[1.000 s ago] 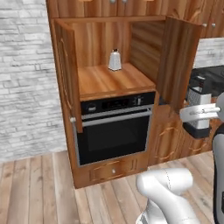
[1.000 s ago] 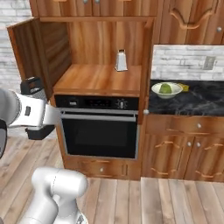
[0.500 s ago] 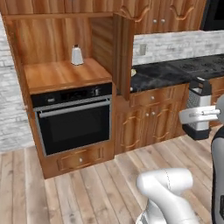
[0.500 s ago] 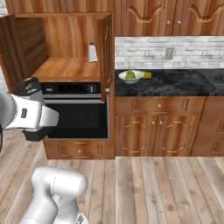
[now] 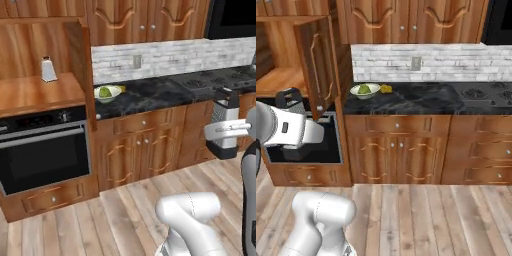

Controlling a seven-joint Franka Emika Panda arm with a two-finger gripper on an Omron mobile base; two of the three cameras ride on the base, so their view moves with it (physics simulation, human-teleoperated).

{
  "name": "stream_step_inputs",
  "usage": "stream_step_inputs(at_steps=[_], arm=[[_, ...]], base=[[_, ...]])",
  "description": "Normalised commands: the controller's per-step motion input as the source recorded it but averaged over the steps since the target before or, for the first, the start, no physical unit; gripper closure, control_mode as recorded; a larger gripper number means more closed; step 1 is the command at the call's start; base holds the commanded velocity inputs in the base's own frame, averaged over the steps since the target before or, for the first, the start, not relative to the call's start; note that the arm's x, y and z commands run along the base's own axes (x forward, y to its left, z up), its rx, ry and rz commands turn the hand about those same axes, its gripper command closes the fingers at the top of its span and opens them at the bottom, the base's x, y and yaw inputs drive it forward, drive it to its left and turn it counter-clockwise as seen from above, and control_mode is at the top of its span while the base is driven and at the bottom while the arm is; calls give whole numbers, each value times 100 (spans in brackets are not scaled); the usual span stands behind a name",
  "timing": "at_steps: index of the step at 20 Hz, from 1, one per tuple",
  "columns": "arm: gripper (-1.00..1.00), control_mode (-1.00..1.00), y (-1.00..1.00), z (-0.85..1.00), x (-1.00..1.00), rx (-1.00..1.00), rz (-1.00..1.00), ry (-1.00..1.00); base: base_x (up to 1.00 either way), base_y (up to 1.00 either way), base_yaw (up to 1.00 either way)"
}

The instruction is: Pick the cheese from the fridge and the cheese grater from the cabinet and place them next to the salad bowl.

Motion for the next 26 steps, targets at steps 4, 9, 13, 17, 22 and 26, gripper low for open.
stream_step_inputs(at_steps=[4,9,13,17,22,26], arm=[[100,100,0,0,0,0,0,0],[100,100,0,0,0,0,0,0],[100,100,0,0,0,0,0,0],[100,100,0,0,0,0,0,0],[100,100,0,0,0,0,0,0],[100,100,0,0,0,0,0,0]], base=[[88,-76,29],[100,-76,49],[100,-78,55],[84,-71,46],[54,-62,30],[35,-13,8]])
